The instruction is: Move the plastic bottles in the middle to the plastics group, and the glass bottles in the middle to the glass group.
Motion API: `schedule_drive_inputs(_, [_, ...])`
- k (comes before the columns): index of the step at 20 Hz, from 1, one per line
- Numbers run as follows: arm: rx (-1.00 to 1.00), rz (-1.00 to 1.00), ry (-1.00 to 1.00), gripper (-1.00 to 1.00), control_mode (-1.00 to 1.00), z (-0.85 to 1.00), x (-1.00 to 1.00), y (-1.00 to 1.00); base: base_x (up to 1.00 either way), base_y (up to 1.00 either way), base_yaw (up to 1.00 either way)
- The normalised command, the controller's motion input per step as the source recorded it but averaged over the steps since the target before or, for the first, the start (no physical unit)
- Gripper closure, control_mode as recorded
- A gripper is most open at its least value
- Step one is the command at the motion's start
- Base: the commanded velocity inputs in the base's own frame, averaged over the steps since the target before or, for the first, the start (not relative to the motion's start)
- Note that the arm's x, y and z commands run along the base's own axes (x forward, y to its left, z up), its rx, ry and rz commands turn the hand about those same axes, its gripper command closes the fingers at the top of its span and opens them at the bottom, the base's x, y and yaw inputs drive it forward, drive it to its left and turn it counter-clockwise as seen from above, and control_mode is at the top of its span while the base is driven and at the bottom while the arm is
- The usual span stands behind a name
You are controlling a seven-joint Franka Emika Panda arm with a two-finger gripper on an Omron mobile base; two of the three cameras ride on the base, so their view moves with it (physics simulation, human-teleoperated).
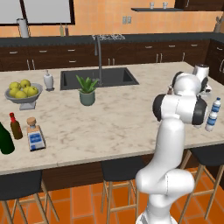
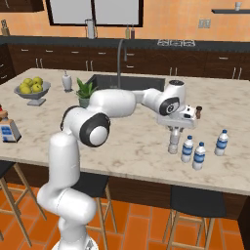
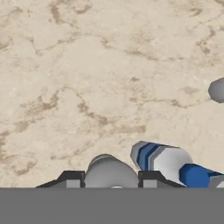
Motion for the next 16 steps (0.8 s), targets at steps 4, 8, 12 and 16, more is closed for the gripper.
schedule_drive_inputs(4, [0.00,0.00,-0.12,1.00,-1.00,-0.22,-0.38,-0.02,0.00,0.00,0.00])
schedule_drive_inputs(8, [0.00,0.00,-0.09,1.00,-1.00,-0.31,-0.04,0.11,0.00,0.00,0.00])
schedule_drive_inputs(12, [0.00,0.00,-0.06,1.00,-1.00,-0.23,0.00,0.09,0.00,0.00,0.00])
schedule_drive_inputs(16, [0.00,0.00,0.00,1.00,-1.00,-0.27,0.00,0.01,0.00,0.00,0.00])
